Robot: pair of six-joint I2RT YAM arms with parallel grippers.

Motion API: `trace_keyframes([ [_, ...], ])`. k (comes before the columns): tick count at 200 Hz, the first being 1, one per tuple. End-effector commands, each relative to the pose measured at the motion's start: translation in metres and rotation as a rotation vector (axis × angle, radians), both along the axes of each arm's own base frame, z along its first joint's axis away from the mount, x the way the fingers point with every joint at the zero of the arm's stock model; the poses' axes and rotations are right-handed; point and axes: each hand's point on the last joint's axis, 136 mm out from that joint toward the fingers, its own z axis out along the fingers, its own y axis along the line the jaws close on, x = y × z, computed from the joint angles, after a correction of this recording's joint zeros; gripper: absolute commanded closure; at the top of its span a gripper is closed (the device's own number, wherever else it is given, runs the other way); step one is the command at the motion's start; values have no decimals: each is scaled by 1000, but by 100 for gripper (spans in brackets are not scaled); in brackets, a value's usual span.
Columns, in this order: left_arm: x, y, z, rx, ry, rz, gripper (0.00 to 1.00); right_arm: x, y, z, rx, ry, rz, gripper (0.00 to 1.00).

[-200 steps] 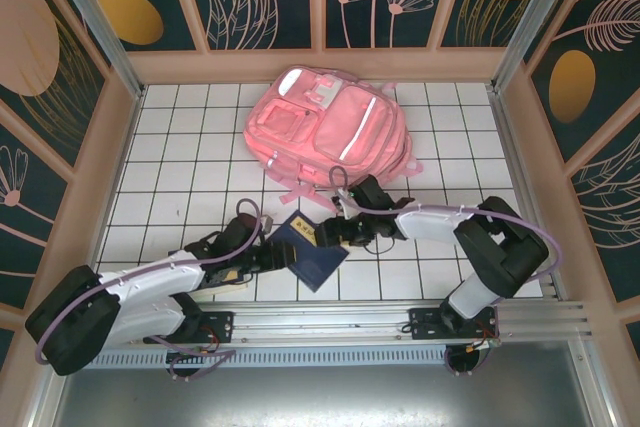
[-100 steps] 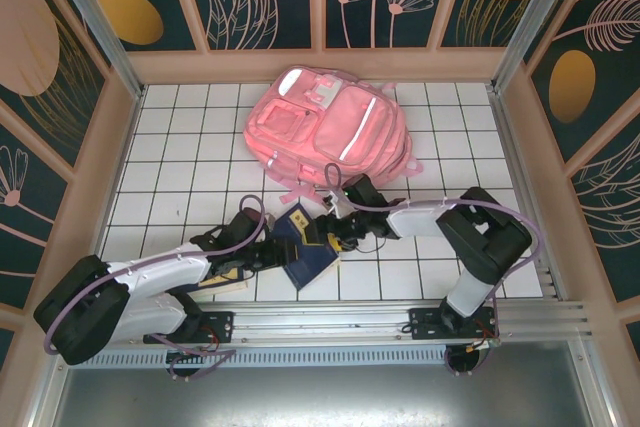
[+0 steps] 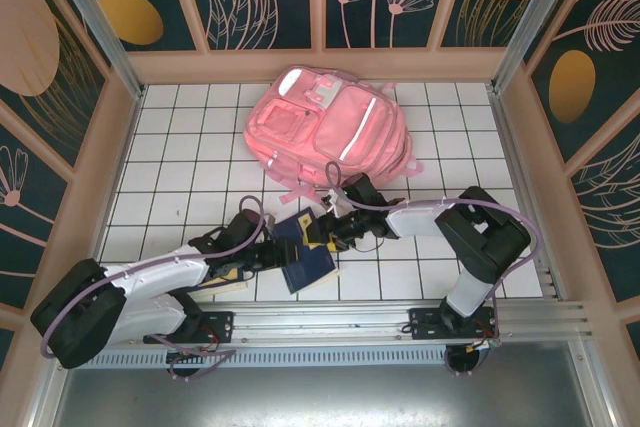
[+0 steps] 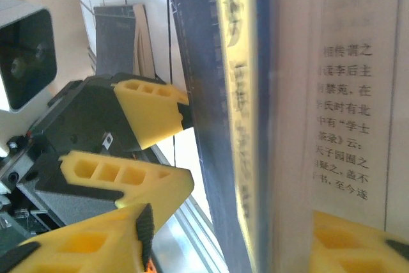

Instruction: Pack the student bag

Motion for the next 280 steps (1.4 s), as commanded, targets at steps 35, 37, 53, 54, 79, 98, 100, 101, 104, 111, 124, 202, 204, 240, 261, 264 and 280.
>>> trace_keyframes([
  [35,17,16,23,33,-141,81,34,15,4,2,17,0,-58,89],
  [37,18,17,24,36,-144,85,34,15,5,3,18,0,-57,90],
  [53,22,23,35,43,-163,124,32,20,6,10,28,-10,-64,98],
  [54,22,23,36,43,-166,126,32,20,6,11,29,-11,-65,99],
  [79,28,32,51,16,-174,200,31,31,5,33,65,-49,-88,100],
  [98,34,39,57,-48,-159,273,30,39,2,55,122,-81,-102,100],
  [100,35,40,58,-59,-159,283,30,40,2,57,129,-85,-104,100],
  [101,36,40,59,-65,-159,287,30,40,2,58,132,-86,-104,100],
  [104,37,41,60,-78,-157,298,30,41,1,61,143,-90,-105,100],
  [111,39,43,62,-116,-151,326,30,42,0,68,166,-98,-106,100],
  [124,45,41,71,-211,-154,358,29,46,-4,79,206,-113,-117,100],
  [202,58,10,115,-594,-201,348,27,38,-6,143,475,-148,-131,100],
  [204,59,10,116,-602,-202,347,28,38,-6,145,481,-151,-132,100],
  [240,57,7,141,-717,-240,333,53,38,-10,164,512,-195,-153,100],
  [261,54,6,160,-771,-281,311,65,39,-9,166,507,-197,-154,100],
  [264,54,6,162,-777,-286,308,67,39,-9,166,506,-197,-153,100],
  [280,52,6,173,-806,-308,291,77,41,-9,162,488,-194,-160,100],
])
